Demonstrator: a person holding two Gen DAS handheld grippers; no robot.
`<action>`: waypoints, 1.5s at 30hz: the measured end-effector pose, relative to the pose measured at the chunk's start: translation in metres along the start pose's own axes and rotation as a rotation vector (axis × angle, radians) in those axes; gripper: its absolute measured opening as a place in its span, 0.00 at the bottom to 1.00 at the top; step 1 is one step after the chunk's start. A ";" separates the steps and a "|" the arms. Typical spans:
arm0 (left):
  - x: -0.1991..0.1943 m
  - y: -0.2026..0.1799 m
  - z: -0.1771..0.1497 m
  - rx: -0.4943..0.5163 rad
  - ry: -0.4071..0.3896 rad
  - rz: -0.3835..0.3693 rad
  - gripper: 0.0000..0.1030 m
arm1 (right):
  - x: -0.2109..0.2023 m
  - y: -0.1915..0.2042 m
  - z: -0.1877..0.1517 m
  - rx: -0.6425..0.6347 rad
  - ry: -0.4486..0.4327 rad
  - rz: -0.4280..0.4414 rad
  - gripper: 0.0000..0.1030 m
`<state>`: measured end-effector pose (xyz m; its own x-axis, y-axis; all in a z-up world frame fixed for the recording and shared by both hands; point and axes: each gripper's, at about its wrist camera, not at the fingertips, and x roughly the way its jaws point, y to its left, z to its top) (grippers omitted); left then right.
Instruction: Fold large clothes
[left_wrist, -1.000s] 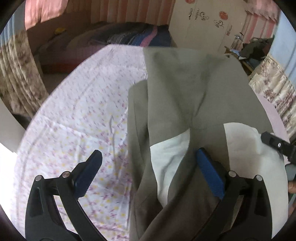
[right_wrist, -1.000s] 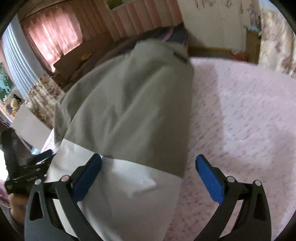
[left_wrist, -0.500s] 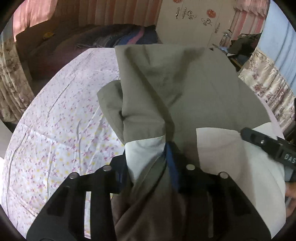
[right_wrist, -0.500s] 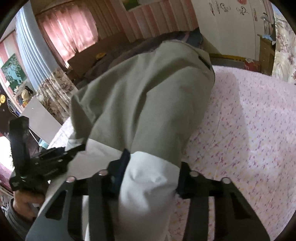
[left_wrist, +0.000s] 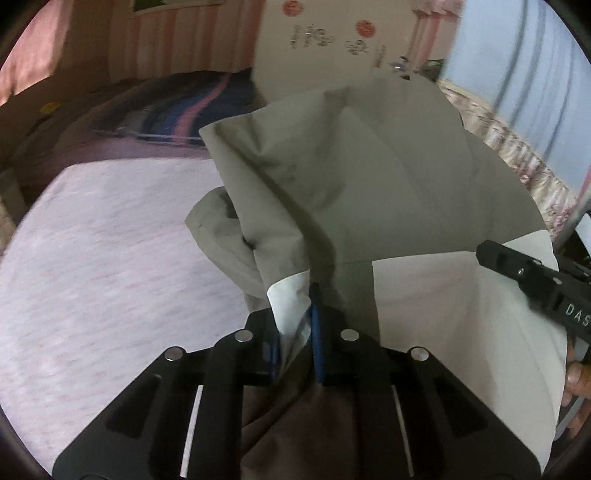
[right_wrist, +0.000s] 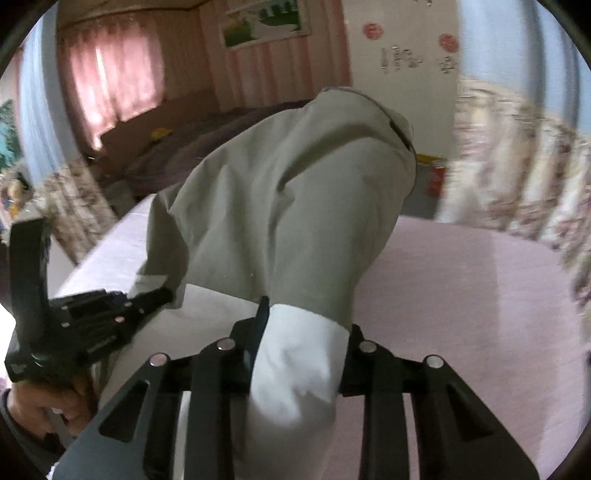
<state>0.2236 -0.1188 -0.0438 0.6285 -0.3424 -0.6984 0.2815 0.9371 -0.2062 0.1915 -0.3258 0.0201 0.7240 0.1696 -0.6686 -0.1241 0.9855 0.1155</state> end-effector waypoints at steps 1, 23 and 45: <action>0.010 -0.017 0.004 0.005 -0.002 -0.015 0.12 | 0.000 -0.015 0.002 0.003 0.003 -0.021 0.28; -0.023 -0.056 -0.002 0.056 -0.105 0.111 0.84 | -0.040 -0.068 -0.011 0.035 -0.086 -0.335 0.72; -0.144 0.040 -0.128 0.043 -0.340 0.322 0.97 | -0.115 0.085 -0.153 0.069 -0.372 -0.186 0.98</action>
<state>0.0514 -0.0234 -0.0391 0.8888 -0.0442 -0.4563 0.0585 0.9981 0.0172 -0.0063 -0.2618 -0.0058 0.9271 -0.0358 -0.3730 0.0686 0.9948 0.0751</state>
